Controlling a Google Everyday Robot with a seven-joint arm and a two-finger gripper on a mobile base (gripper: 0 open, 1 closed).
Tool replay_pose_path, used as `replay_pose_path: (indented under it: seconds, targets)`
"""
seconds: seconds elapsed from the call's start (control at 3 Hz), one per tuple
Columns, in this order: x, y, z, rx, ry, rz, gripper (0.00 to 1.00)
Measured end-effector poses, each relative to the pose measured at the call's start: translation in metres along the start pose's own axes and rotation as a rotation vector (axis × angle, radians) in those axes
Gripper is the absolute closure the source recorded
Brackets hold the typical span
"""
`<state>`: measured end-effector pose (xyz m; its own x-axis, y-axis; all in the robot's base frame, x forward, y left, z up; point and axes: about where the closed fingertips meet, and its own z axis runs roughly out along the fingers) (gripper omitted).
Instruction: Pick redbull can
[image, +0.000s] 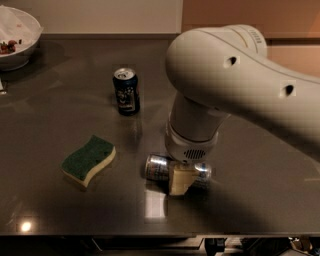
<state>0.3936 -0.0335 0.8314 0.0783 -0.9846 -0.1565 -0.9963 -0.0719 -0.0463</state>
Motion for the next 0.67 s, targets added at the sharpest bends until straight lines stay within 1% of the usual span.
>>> replay_pose_path:
  seconds: [0.33, 0.67]
  targets:
    - [0.002, -0.002, -0.004, -0.014, 0.004, -0.003, 0.64]
    - [0.007, -0.006, -0.025, -0.017, -0.009, -0.018, 0.87]
